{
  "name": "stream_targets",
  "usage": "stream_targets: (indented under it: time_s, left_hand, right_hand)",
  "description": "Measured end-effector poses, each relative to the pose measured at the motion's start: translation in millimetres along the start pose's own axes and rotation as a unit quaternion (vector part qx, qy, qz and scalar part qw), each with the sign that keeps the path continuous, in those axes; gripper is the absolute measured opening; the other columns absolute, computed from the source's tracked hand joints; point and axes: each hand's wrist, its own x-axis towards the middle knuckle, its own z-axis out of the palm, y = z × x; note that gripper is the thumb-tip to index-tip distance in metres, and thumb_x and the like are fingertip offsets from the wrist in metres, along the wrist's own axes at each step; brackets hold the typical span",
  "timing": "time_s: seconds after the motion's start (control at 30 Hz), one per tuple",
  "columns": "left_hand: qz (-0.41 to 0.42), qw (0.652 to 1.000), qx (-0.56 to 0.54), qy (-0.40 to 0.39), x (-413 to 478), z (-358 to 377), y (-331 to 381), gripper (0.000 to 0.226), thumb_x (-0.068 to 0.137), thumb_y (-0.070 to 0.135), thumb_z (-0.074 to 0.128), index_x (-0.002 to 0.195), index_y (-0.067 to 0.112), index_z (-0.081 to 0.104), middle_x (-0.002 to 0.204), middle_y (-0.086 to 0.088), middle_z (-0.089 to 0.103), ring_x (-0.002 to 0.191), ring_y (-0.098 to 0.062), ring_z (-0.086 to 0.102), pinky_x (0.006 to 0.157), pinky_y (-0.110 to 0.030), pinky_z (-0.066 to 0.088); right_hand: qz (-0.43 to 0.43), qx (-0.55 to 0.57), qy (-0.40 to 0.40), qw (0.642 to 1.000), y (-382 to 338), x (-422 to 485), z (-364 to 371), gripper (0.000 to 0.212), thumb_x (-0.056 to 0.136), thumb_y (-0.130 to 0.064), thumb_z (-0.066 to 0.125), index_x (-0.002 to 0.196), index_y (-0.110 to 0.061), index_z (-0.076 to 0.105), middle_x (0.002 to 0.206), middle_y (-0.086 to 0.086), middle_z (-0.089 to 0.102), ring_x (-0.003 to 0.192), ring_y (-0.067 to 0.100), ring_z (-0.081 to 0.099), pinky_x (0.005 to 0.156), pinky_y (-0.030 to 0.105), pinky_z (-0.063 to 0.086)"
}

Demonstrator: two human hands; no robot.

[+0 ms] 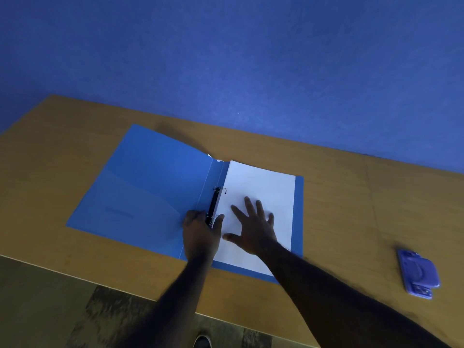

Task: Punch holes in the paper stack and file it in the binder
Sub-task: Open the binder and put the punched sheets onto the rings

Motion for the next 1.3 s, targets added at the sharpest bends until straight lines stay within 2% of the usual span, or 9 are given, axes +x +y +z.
stream_targets:
  time_s: [0.1,0.6,0.83,0.97,1.03,1.1,1.2,1.3]
  left_hand:
    - [-0.006,1.000,0.008,0.003,-1,2,1,0.047,0.081,0.048,0.069,0.093,0.003,0.068,0.103,-0.009,0.062,0.093,-0.021,0.060,0.071,-0.025,0.044]
    - [0.033,0.999,0.006,0.033,-5,5,-1,0.032,0.086,0.038,0.066,0.080,0.007,0.067,0.091,-0.005,0.062,0.081,-0.019,0.059,0.066,-0.030,0.052]
    - [0.035,0.999,0.007,0.018,-3,5,0,0.024,0.086,0.031,0.067,0.082,0.008,0.069,0.090,-0.004,0.062,0.078,-0.014,0.058,0.065,-0.020,0.042]
    - [0.035,0.999,0.013,0.003,7,-3,3,0.035,0.092,0.039,0.052,0.070,0.014,0.062,0.072,0.002,0.059,0.070,-0.011,0.056,0.055,-0.019,0.035]
    - [-0.013,1.000,-0.019,-0.016,18,-8,13,0.036,0.094,0.031,0.047,0.063,0.014,0.057,0.062,0.001,0.057,0.062,-0.016,0.059,0.047,-0.018,0.030]
    - [-0.055,0.997,0.005,-0.056,34,-11,23,0.033,0.092,0.022,0.046,0.062,0.013,0.056,0.061,0.000,0.056,0.064,-0.022,0.061,0.047,-0.021,0.030]
    - [-0.101,0.986,0.041,-0.130,62,-11,26,0.021,0.084,0.025,0.057,0.076,0.009,0.069,0.074,-0.004,0.068,0.075,-0.026,0.065,0.060,-0.026,0.043]
    - [-0.120,0.974,0.061,-0.181,76,-8,22,0.016,0.075,0.028,0.067,0.081,0.014,0.071,0.082,-0.005,0.072,0.079,-0.027,0.068,0.059,-0.027,0.047]
  right_hand:
    - [0.004,0.002,-0.012,1.000,-1,2,-2,0.088,0.080,-0.075,0.049,0.153,-0.038,0.015,0.165,0.005,-0.009,0.151,0.035,-0.008,0.114,0.067,0.010]
    - [0.008,0.010,-0.013,1.000,-3,1,-5,0.090,0.079,-0.073,0.054,0.153,-0.037,0.017,0.165,0.005,-0.008,0.151,0.035,-0.008,0.113,0.068,0.009]
    - [0.006,0.005,-0.015,1.000,-3,4,-3,0.090,0.079,-0.073,0.055,0.153,-0.037,0.017,0.165,0.005,-0.009,0.150,0.036,-0.009,0.112,0.069,0.009]
    - [0.003,0.012,-0.014,1.000,-3,3,-4,0.089,0.080,-0.070,0.056,0.153,-0.037,0.016,0.165,0.005,-0.009,0.150,0.035,-0.010,0.113,0.068,0.008]
    - [0.004,0.015,-0.016,1.000,-3,2,-4,0.089,0.081,-0.069,0.057,0.153,-0.037,0.016,0.165,0.005,-0.010,0.150,0.035,-0.012,0.113,0.068,0.006]
    - [0.005,0.019,-0.020,1.000,-3,3,-4,0.089,0.081,-0.067,0.058,0.153,-0.036,0.016,0.165,0.005,-0.011,0.150,0.035,-0.013,0.113,0.068,0.005]
    - [0.005,0.023,-0.020,1.000,-3,3,-3,0.090,0.080,-0.066,0.061,0.153,-0.036,0.016,0.165,0.004,-0.011,0.150,0.035,-0.013,0.113,0.069,0.005]
    - [0.005,0.030,-0.022,0.999,-2,4,-2,0.090,0.081,-0.065,0.061,0.153,-0.037,0.016,0.164,0.004,-0.012,0.149,0.035,-0.015,0.112,0.069,0.003]
